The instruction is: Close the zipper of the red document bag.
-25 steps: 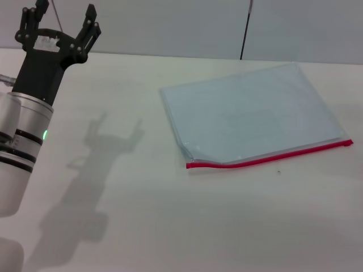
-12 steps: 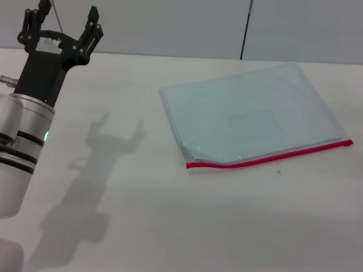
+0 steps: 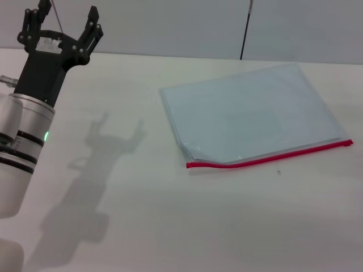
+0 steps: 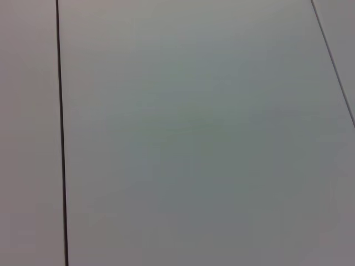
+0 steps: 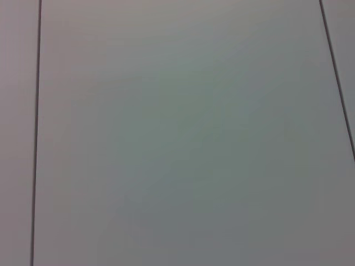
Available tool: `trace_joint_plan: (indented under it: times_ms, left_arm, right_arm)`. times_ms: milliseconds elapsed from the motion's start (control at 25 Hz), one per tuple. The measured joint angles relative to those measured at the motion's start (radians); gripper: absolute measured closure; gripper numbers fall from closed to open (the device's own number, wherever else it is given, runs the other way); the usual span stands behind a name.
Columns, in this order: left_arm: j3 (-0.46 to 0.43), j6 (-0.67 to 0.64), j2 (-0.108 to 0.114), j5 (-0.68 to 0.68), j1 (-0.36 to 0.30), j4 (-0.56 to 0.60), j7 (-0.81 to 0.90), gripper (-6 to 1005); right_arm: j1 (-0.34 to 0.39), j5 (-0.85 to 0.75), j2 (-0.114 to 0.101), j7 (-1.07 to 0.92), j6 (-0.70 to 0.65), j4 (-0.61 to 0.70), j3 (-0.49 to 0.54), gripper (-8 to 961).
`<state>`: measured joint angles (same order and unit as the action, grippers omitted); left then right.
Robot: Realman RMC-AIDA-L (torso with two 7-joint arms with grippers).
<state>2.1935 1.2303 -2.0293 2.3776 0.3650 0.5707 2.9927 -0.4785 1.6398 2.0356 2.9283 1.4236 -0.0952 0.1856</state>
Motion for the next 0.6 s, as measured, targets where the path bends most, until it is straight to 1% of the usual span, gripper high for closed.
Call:
trace_joint_plan:
  times_ms: [600]
  left_arm:
    - [0.003,0.001,0.000,0.000,0.000,0.000,0.000,109]
  right_arm:
    - [0.000,0.000,0.000,0.000,0.000,0.000,0.000,119]
